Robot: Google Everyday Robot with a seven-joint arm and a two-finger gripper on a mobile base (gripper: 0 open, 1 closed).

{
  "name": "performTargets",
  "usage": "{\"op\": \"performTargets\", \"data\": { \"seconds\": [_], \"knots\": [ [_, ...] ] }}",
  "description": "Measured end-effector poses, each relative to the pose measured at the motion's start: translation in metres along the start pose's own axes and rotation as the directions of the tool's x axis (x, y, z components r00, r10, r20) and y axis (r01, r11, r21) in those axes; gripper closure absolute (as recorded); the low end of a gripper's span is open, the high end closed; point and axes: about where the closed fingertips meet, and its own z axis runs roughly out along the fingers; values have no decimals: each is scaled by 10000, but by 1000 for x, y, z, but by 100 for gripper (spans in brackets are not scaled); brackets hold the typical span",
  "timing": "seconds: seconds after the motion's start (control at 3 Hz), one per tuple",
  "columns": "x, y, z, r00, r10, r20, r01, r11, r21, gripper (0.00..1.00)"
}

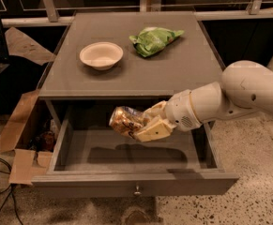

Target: Pick orange can from top drawer and place on counter

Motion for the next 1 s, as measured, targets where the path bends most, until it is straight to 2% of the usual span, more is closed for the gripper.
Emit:
{"op": "performTargets", "data": {
  "seconds": [0.33,0.67,1.0],
  "knots": [
    [0,0,0,10000,0,1,0,10000,6,100],
    [-11,4,-3,9998,-33,191,29,9998,178,100],
    [-53,12,-22,9957,-599,707,549,9960,708,100]
  ]
}}
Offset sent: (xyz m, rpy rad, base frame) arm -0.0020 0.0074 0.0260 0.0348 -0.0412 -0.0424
